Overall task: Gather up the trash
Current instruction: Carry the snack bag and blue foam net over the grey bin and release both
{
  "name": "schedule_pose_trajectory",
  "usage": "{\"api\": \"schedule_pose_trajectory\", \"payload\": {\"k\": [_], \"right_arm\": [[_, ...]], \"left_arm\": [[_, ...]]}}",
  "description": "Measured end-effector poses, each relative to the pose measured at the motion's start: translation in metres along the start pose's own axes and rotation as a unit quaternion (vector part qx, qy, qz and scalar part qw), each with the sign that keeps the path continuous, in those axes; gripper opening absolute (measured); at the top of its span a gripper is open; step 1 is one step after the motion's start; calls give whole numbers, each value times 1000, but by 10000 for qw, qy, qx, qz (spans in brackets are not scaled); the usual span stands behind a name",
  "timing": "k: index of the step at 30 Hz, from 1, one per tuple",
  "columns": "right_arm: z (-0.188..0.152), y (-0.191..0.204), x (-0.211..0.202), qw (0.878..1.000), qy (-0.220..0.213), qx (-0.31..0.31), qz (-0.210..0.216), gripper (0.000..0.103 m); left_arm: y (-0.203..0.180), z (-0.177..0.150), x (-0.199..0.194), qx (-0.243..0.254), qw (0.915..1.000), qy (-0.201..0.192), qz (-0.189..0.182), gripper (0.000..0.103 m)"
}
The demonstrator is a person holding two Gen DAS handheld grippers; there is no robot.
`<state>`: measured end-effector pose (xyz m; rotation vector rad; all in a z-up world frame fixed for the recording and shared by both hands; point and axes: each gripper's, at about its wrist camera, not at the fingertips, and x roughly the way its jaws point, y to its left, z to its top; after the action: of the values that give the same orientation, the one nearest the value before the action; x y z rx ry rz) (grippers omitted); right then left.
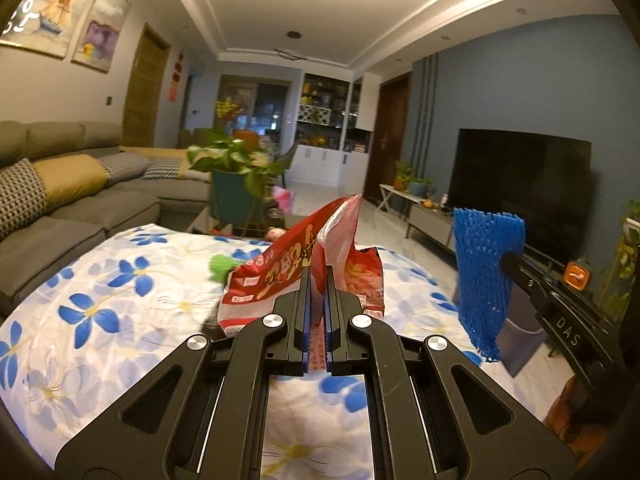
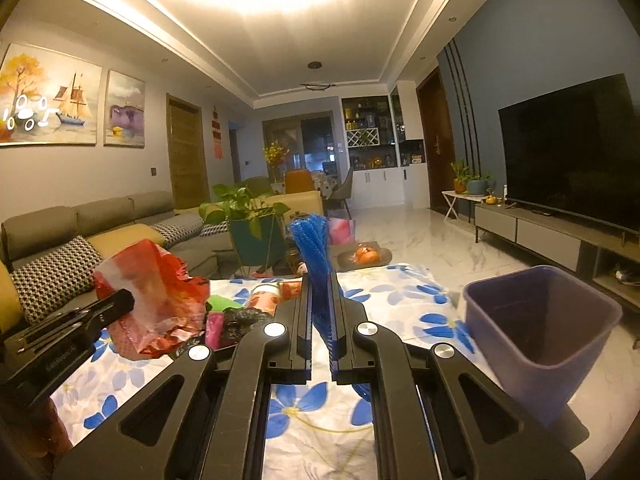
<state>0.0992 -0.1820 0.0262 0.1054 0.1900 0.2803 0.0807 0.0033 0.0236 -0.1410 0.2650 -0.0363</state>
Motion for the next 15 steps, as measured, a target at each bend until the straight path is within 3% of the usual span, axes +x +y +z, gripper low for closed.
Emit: {"api": "schedule_pose_trajectory", "payload": {"k": [15], "right_arm": [[7, -56, -35, 9982, -221, 96, -557, 7]], "left_arm": [[-88, 3, 27, 445, 9934, 111, -1048, 4]]}}
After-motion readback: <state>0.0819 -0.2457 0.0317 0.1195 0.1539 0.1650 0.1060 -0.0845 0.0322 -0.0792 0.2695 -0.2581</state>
